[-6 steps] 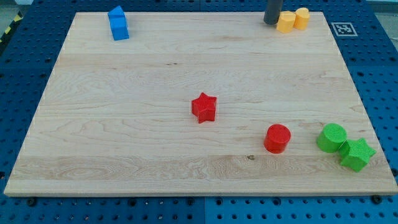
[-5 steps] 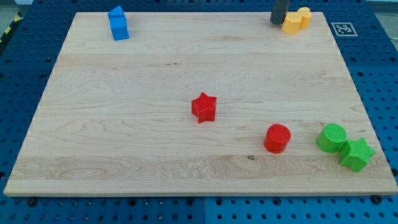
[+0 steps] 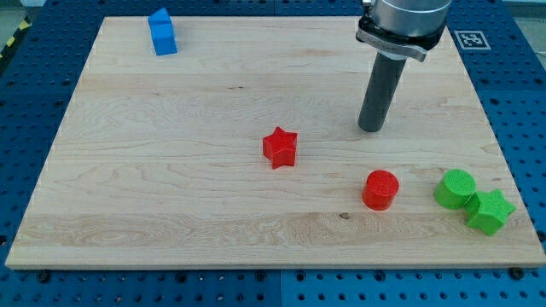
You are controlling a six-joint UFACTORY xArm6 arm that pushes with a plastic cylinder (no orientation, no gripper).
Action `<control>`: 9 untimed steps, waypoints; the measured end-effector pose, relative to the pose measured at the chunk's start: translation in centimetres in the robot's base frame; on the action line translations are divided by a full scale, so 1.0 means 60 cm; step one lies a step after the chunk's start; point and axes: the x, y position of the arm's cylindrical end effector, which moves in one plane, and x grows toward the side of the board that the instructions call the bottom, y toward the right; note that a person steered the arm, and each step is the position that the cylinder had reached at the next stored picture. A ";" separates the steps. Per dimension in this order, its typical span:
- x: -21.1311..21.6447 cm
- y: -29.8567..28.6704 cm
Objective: Push the red circle parallel to the bottom of the red star
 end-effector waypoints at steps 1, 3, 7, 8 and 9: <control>0.001 0.000; 0.065 -0.006; 0.155 -0.006; 0.155 -0.005; 0.155 0.001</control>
